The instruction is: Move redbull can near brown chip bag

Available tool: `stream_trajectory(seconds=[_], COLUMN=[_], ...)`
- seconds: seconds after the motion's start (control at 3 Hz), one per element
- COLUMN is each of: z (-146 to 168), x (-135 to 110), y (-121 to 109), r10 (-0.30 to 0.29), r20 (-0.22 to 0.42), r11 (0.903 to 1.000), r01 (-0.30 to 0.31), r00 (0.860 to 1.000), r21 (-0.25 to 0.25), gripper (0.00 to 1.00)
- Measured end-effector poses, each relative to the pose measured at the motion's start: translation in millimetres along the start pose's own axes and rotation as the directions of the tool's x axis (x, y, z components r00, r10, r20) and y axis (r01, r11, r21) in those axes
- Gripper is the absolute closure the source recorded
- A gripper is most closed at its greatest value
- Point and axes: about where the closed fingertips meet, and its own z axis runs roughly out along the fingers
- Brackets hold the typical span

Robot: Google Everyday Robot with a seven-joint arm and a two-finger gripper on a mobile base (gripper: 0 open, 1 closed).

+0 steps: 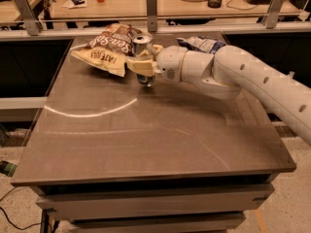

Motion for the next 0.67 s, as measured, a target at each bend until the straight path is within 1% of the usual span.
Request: stream_trajectory(seconds=[0.33,0.67], z=[29,42], x=[6,12], y=[-10,-17], r10=[-0.001,-0.020], r20=[0.005,-0.009], r11=[0.9996,0.9987], r01=[0.001,0.020], r00=[1.000,1.000], r21=[-0.027,-0.047], gripper=[1.00,1.00])
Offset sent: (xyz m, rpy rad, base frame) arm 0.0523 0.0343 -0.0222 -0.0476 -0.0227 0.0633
